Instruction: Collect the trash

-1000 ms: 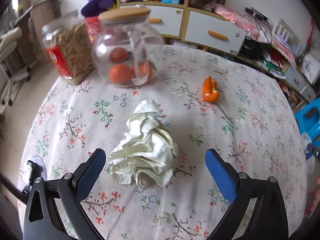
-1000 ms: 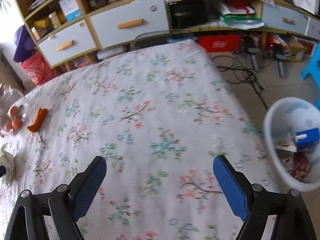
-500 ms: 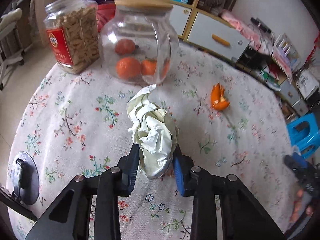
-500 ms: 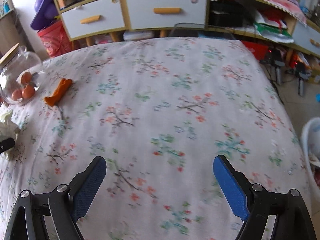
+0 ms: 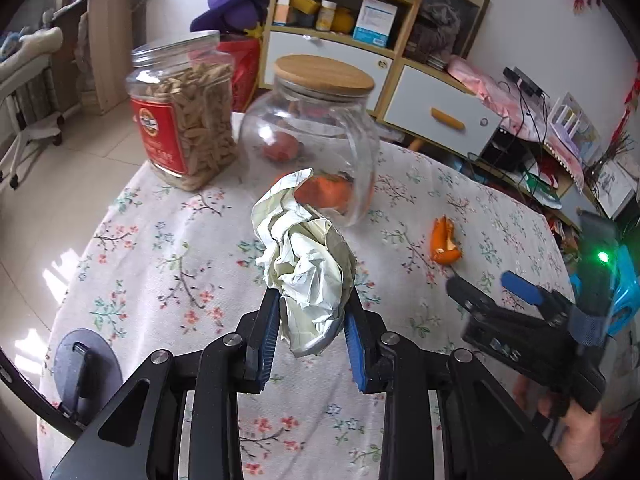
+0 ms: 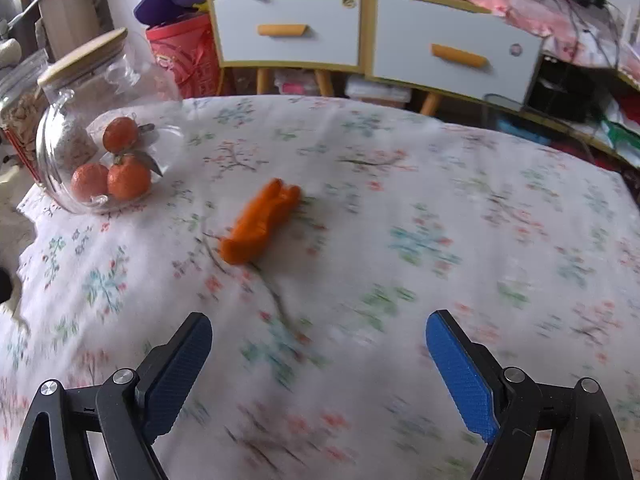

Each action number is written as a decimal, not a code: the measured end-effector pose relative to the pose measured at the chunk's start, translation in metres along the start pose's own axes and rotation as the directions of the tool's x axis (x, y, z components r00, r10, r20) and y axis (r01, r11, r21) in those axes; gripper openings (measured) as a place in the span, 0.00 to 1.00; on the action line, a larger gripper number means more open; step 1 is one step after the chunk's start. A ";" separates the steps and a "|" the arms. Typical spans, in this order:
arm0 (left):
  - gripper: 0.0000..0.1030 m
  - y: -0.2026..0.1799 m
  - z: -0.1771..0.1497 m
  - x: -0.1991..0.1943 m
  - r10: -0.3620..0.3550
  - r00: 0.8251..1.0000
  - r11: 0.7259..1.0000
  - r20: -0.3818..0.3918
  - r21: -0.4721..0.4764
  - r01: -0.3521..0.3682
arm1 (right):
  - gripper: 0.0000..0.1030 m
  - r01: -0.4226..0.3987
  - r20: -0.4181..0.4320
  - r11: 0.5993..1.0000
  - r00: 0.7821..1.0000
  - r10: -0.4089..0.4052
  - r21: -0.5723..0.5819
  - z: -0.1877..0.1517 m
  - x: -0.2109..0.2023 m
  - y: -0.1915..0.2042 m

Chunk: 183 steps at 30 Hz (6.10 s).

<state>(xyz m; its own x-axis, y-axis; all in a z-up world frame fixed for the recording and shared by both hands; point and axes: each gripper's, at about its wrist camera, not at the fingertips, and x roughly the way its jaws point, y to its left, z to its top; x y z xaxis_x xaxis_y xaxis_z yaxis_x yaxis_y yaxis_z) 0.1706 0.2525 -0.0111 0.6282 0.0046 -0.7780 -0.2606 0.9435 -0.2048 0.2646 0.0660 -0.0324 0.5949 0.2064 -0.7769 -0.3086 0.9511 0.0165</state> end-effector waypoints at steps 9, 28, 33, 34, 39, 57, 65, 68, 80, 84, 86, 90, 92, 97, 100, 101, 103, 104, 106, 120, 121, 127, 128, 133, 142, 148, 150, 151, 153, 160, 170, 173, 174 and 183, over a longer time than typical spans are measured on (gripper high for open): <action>0.31 0.023 0.004 0.005 0.006 1.000 0.999 -0.016 -0.043 -0.006 | 0.88 -0.057 0.016 0.995 0.998 0.056 0.077 0.019 0.039 0.016; 0.31 0.008 -0.003 0.011 -0.019 0.998 1.000 -0.052 -0.021 0.018 | 0.23 0.044 0.022 0.997 0.999 -0.042 -0.066 0.017 0.032 0.023; 0.31 -0.007 -0.010 0.013 -0.018 0.998 1.000 -0.066 0.015 0.019 | 0.23 0.039 0.030 0.998 0.999 -0.037 -0.055 0.007 0.009 0.008; 0.31 -0.012 -0.012 0.013 -0.021 0.997 0.999 -0.070 0.027 0.023 | 0.23 0.037 0.033 0.998 0.999 -0.036 -0.051 0.005 0.004 0.004; 0.31 -0.034 -0.022 0.010 -0.025 0.997 0.996 -0.072 0.088 0.032 | 0.23 0.039 0.039 0.999 0.998 -0.038 -0.030 -0.009 -0.024 -0.019; 0.31 -0.142 -0.064 -0.016 -0.103 0.991 0.958 -0.082 0.261 0.121 | 0.23 0.084 0.038 0.995 0.996 -0.086 0.055 -0.064 -0.127 -0.128; 0.31 -0.183 -0.082 -0.012 -0.118 0.986 0.936 -0.118 0.318 0.150 | 0.23 0.093 0.042 0.978 0.994 -0.103 0.184 -0.094 -0.157 -0.196; 0.31 -0.199 -0.088 -0.012 -0.127 0.984 0.928 -0.126 0.336 0.163 | 0.23 0.105 0.045 0.958 0.992 -0.121 0.266 -0.107 -0.168 -0.232; 0.31 -0.263 -0.103 -0.030 -0.170 0.976 0.888 -0.137 0.409 0.212 | 0.24 0.181 -0.002 0.855 0.978 -0.206 0.485 -0.149 -0.195 -0.353; 0.31 -0.291 -0.108 -0.029 -0.172 0.974 0.863 -0.150 0.454 0.222 | 0.25 0.198 -0.032 0.820 0.976 -0.215 0.537 -0.163 -0.197 -0.382; 0.31 -0.308 -0.110 -0.024 -0.187 0.967 0.855 -0.174 0.455 0.247 | 0.25 0.200 -0.044 0.803 0.976 -0.212 0.561 -0.170 -0.195 -0.393; 0.31 -0.349 -0.117 -0.014 -0.177 0.968 0.823 -0.176 0.513 0.244 | 0.29 0.202 -0.062 0.790 0.977 -0.204 0.580 -0.179 -0.193 -0.409; 0.31 -0.369 -0.119 -0.010 -0.184 0.964 0.810 -0.190 0.526 0.258 | 0.45 0.197 -0.071 0.785 0.979 -0.193 0.587 -0.182 -0.191 -0.414; 0.31 -0.421 -0.129 -0.002 -0.223 0.948 0.765 -0.229 0.561 0.315 | 0.64 0.169 -0.034 0.757 0.981 -0.191 0.631 -0.188 -0.204 -0.424; 0.31 -0.450 -0.136 0.004 -0.248 0.936 0.728 -0.252 0.588 0.351 | 0.69 0.167 -0.028 0.745 0.980 -0.196 0.645 -0.192 -0.215 -0.432; 0.31 -0.460 -0.139 0.006 -0.253 0.933 0.714 -0.256 0.601 0.359 | 0.70 0.171 -0.031 0.740 0.980 -0.198 0.651 -0.194 -0.218 -0.435; 0.31 -0.477 -0.145 0.010 -0.267 0.926 0.693 -0.267 0.615 0.377 | 0.71 0.183 -0.033 0.741 0.977 -0.212 0.647 -0.199 -0.226 -0.440; 0.31 -0.487 -0.148 0.013 -0.277 0.920 0.682 -0.278 0.618 0.392 | 0.72 0.193 -0.039 0.741 0.975 -0.221 0.643 -0.201 -0.227 -0.442; 0.31 -0.501 -0.153 0.017 -0.291 0.911 0.670 -0.294 0.617 0.413 | 0.72 0.225 -0.061 0.737 0.968 -0.243 0.637 -0.206 -0.230 -0.447; 0.71 -0.551 -0.168 0.020 -0.343 0.892 0.649 -0.293 0.613 0.451 | 0.74 0.259 -0.093 0.729 0.961 -0.261 0.634 -0.230 -0.250 -0.466; 0.75 -0.547 -0.167 0.019 -0.338 0.898 0.657 -0.282 0.612 0.439 | 0.75 0.260 -0.094 0.729 0.961 -0.261 0.633 -0.230 -0.250 -0.466; 0.84 -0.519 -0.156 0.011 -0.246 0.947 0.722 -0.209 0.612 0.323 | 0.76 0.257 -0.089 0.741 0.962 -0.259 0.621 -0.228 -0.249 -0.463; 0.85 -0.511 -0.153 0.009 -0.238 0.950 0.733 -0.204 0.604 0.313 | 0.76 0.256 -0.086 0.743 0.962 -0.260 0.618 -0.227 -0.249 -0.461; 0.90 -0.475 -0.145 -0.004 -0.220 0.956 0.771 -0.195 0.565 0.293 | 0.78 0.249 -0.072 0.754 0.963 -0.260 0.608 -0.223 -0.252 -0.450; 1.00 -0.404 -0.144 -0.046 -0.187 0.970 0.813 -0.154 0.530 0.241 | 0.83 0.233 -0.039 0.775 0.965 -0.260 0.588 -0.213 -0.259 -0.410; 1.00 -0.360 -0.145 -0.082 -0.145 0.985 0.843 -0.092 0.509 0.172 | 1.00 0.209 -0.043 0.816 0.974 -0.221 0.539 -0.194 -0.261 -0.369; 1.00 -0.344 -0.148 -0.094 -0.129 0.989 0.860 -0.073 0.488 0.149 | 1.00 0.239 -0.049 0.829 0.967 -0.249 0.505 -0.188 -0.266 -0.350; 1.00 -0.337 -0.149 -0.099 -0.127 0.990 0.866 -0.066 0.478 0.143 | 1.00 0.249 -0.053 0.832 0.965 -0.257 0.496 -0.188 -0.268 -0.344; 1.00 -0.323 -0.153 -0.110 -0.118 0.992 0.875 -0.048 0.467 0.127 | 1.00 0.299 -0.097 0.840 0.953 -0.287 0.452 -0.185 -0.271 -0.326; 1.00 -0.286 -0.171 -0.132 -0.102 0.995 0.896 0.009 0.436 0.088 | 1.00 0.285 -0.017 0.863 0.952 -0.306 0.416 -0.192 -0.296 -0.277; 1.00 -0.255 -0.188 -0.137 -0.087 0.990 0.918 0.114 0.396 0.035 | 1.00 0.341 0.100 0.892 0.918 -0.384 0.296 -0.210 -0.278 -0.216; 1.00 -0.248 -0.188 -0.134 -0.077 0.989 0.923 0.123 0.383 0.024 | 1.00 0.332 0.119 0.905 0.920 -0.373 0.266 -0.209 -0.272 -0.206; 1.00 -0.246 -0.188 -0.134 -0.078 0.990 0.925 0.120 0.379 0.027 | 1.00 0.329 0.123 0.908 0.921 -0.368 0.258 -0.209 -0.271 -0.203; 1.00 -0.238 -0.188 -0.127 -0.072 0.993 0.932 0.092 0.361 0.034 | 1.00 0.316 0.096 0.925 0.935 -0.341 0.211 -0.210 -0.252 -0.188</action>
<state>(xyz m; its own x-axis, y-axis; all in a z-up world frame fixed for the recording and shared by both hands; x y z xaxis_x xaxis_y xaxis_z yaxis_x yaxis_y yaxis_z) 0.0147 -0.0346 0.0247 0.7104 -0.0330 -0.7030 0.0434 0.9991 -0.0030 0.0166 -0.2132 0.0284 0.7330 -0.1096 -0.6713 0.0590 0.9935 -0.0978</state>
